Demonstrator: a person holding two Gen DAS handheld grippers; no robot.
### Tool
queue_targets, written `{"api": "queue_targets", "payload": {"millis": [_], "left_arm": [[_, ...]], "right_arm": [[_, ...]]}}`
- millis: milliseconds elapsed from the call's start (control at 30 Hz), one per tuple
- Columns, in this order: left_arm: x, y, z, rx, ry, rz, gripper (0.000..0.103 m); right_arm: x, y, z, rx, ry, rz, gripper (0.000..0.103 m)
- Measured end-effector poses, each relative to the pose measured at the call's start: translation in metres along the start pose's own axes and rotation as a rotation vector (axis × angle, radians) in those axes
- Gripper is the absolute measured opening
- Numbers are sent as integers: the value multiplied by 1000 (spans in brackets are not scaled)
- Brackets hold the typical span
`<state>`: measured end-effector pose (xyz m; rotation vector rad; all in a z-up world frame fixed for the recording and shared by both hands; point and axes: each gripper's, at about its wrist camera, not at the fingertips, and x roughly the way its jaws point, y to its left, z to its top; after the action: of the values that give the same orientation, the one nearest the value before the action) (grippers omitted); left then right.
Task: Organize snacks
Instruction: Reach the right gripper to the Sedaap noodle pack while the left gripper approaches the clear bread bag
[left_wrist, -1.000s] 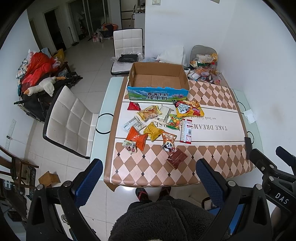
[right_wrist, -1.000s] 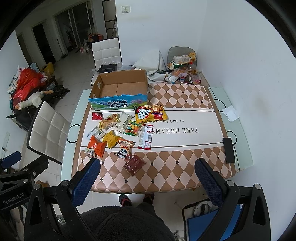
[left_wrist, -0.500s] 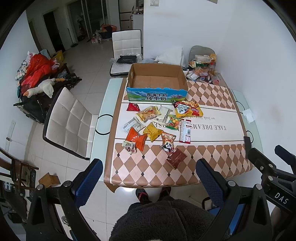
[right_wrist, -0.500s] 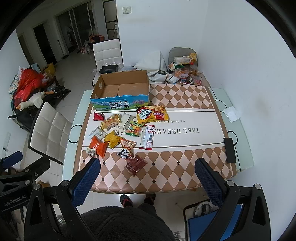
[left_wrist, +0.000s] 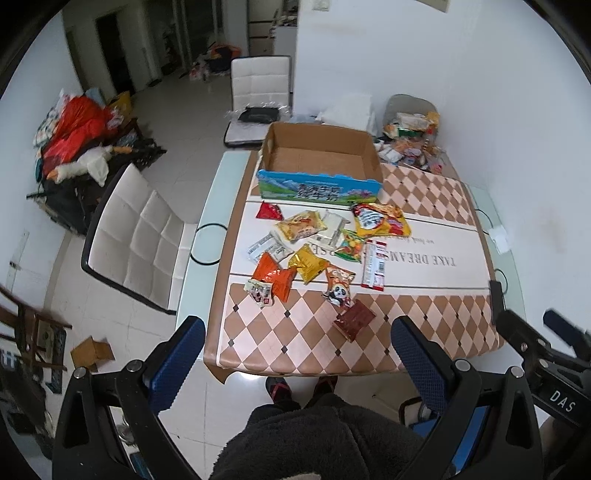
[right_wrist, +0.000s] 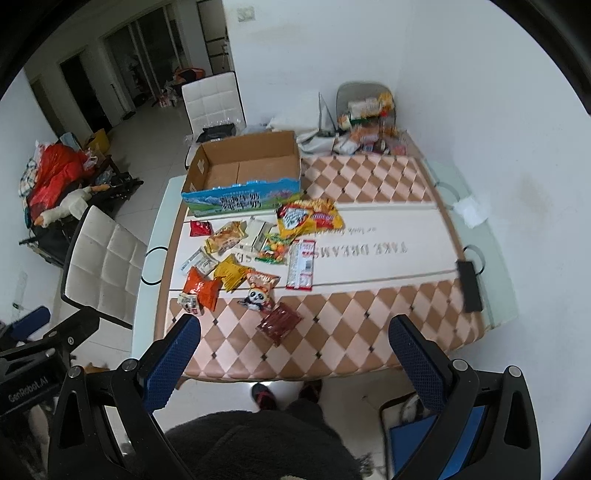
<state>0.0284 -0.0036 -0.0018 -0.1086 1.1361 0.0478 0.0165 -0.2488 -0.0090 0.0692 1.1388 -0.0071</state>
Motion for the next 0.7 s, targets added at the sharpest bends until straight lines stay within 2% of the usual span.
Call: {"api": "queue_targets", "payload": {"millis": [133, 333, 500, 700], "left_arm": [[35, 23, -2, -44, 16, 33, 103], [105, 62, 9, -113, 108, 90, 103], [159, 92, 15, -170, 181, 94, 103], [210, 102, 27, -213, 253, 90, 103]], "right_arm": [[44, -4, 2, 55, 60, 32, 103], [122, 3, 9, 125, 146, 44, 103], [196, 17, 4, 155, 230, 30, 103], [272, 21, 8, 237, 329, 44, 103]]}}
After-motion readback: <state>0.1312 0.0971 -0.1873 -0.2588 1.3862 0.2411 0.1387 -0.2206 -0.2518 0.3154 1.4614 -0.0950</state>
